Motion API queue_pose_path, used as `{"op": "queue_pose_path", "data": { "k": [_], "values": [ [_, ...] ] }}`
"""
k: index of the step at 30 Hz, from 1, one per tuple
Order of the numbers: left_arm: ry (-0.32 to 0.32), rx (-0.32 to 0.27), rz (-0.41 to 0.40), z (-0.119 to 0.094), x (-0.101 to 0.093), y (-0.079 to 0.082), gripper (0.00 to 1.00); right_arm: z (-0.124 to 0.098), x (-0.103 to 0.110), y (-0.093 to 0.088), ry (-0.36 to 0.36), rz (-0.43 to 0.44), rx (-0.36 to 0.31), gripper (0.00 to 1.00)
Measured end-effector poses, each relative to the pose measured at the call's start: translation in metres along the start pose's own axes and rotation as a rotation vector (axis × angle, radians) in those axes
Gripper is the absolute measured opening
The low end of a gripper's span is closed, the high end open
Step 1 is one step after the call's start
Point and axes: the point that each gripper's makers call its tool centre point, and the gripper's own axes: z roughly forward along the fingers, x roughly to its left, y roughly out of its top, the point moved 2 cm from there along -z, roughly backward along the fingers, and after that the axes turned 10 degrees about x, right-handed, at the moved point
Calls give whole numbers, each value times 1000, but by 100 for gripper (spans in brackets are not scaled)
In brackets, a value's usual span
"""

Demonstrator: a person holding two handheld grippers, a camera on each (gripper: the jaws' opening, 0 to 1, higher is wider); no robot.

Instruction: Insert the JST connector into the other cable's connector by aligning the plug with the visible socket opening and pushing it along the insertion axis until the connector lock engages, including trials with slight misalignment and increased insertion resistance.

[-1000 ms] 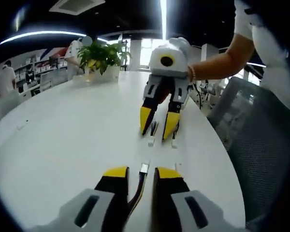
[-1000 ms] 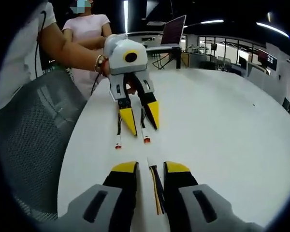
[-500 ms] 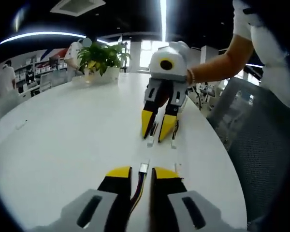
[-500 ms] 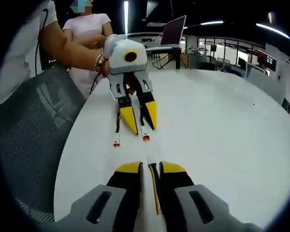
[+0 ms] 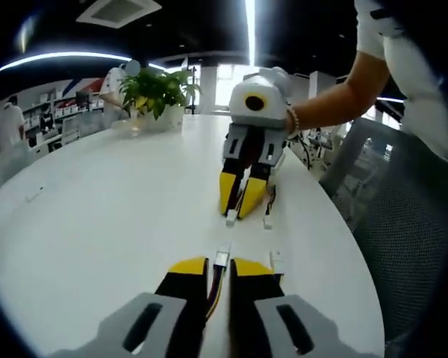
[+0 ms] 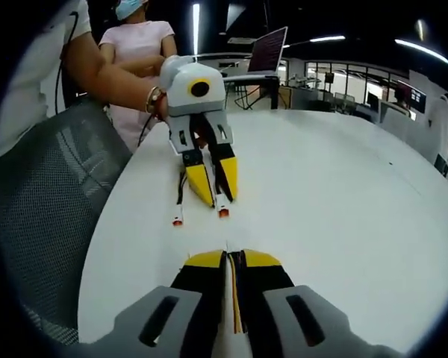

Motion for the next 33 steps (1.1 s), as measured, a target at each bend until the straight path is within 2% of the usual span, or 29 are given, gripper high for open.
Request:
{"op": "queue_pose_path", "data": {
  "k": [9, 19, 23, 33],
  "values": [
    [15, 1, 14, 0, 1, 0, 1, 0, -2, 0, -16, -37, -4, 5],
    [31, 10, 28, 1, 4, 1, 1, 0, -3, 0, -4, -37, 8, 4],
    [52, 22, 30, -1, 8, 2, 1, -2, -3, 3, 4, -36, 4, 4],
    [47, 43, 46, -8, 4, 10, 0, -10, -4, 12, -6, -54, 1, 4]
  ]
}}
